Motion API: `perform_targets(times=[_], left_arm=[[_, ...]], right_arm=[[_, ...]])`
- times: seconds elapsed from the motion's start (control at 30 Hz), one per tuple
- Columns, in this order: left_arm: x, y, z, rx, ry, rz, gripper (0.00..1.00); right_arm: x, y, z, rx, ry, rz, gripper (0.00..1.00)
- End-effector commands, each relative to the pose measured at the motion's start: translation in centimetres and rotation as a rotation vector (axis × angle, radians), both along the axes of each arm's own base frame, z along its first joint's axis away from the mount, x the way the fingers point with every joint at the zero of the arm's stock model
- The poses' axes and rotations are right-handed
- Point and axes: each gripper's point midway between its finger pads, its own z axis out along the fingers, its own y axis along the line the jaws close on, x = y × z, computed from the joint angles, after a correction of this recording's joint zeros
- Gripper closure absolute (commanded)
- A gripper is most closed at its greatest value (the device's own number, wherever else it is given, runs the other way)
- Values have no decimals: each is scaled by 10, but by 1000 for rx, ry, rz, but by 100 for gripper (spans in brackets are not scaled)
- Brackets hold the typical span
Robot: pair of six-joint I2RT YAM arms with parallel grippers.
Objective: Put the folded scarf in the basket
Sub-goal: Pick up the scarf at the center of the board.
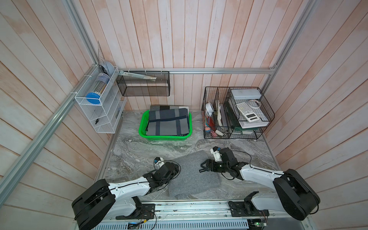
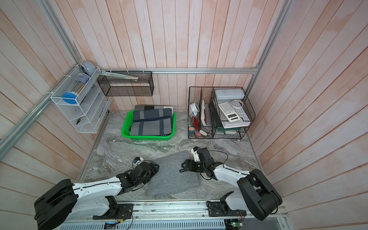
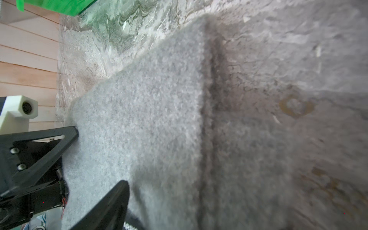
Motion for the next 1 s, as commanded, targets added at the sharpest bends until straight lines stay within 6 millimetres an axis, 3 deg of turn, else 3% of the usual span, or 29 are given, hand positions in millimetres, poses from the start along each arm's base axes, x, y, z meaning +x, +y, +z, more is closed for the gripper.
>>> perform_targets(times=[0.0, 0.07, 0.13, 0.17, 0.27, 0.47, 0.6, 0.73, 0.97], left_arm=[[-7, -1, -14, 11, 33, -45, 55], [0, -4, -9, -1, 2, -63, 72], [8, -5, -2, -11, -34, -87, 100], [12, -4, 1, -12, -46, -91, 100], [25, -2, 23, 3, -128, -117, 100], [55, 7, 94, 123, -318, -165, 100], [85, 35, 122, 200, -353, -138, 100], [126, 63, 156, 242, -416, -106, 100], [208, 113, 206, 303, -490, -41, 100]], right_arm=[[-16, -1, -17, -17, 71, 5, 43], [-17, -1, -14, -11, 62, 3, 71], [-16, 1, -6, 5, 34, 5, 97], [-15, 3, -1, 15, 16, 8, 100], [-13, 8, 21, 54, -60, 10, 100], [6, 23, 82, 153, -217, -29, 100], [39, 29, 119, 175, -331, -104, 100], [78, 50, 160, 219, -434, -133, 100], [164, 94, 199, 225, -492, -123, 100]])
